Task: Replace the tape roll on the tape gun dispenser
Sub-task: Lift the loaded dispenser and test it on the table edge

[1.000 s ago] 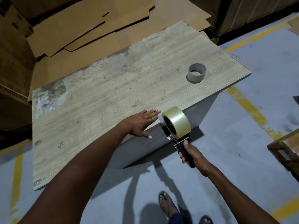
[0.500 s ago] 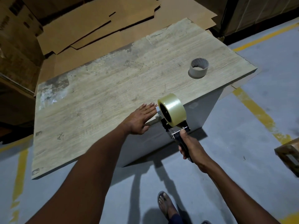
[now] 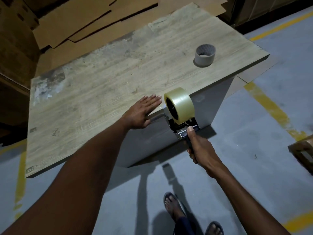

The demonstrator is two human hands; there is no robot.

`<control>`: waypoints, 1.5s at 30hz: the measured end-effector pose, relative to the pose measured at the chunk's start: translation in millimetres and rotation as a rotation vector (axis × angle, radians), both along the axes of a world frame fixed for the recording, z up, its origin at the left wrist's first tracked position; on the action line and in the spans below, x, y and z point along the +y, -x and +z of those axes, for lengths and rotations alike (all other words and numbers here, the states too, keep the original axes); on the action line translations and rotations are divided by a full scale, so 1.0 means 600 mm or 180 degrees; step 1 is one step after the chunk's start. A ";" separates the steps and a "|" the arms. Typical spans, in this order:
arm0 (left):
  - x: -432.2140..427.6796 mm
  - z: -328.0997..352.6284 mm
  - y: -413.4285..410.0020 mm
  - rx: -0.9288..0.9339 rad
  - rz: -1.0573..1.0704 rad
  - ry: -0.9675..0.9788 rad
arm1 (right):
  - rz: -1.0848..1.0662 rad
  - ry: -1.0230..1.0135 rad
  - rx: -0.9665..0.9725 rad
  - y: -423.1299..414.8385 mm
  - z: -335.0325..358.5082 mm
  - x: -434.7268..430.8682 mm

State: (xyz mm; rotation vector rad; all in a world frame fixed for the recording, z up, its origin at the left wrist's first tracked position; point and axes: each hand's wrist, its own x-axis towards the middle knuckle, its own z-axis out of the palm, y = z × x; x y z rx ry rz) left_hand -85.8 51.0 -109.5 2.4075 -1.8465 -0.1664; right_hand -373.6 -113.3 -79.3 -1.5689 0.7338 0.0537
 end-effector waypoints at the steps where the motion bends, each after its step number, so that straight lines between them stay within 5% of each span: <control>1: 0.000 0.001 0.000 0.0006 0.0002 0.0008 | 0.0016 0.0061 0.0010 -0.002 -0.005 0.002; 9: -0.001 0.003 0.001 0.0212 0.0099 0.0157 | -0.0247 -0.0233 0.0220 -0.037 -0.080 0.026; 16: 0.003 -0.005 -0.006 0.0188 0.0056 0.0239 | -0.1357 -0.1148 0.0873 0.005 -0.182 0.060; 26: 0.004 -0.002 -0.002 -0.0006 0.0122 -0.0021 | -0.1187 -0.0585 0.0437 -0.002 -0.073 -0.026; 45: 0.007 0.000 0.005 -0.0110 0.0323 -0.0168 | -0.0874 -0.1396 -0.0051 0.033 0.069 -0.095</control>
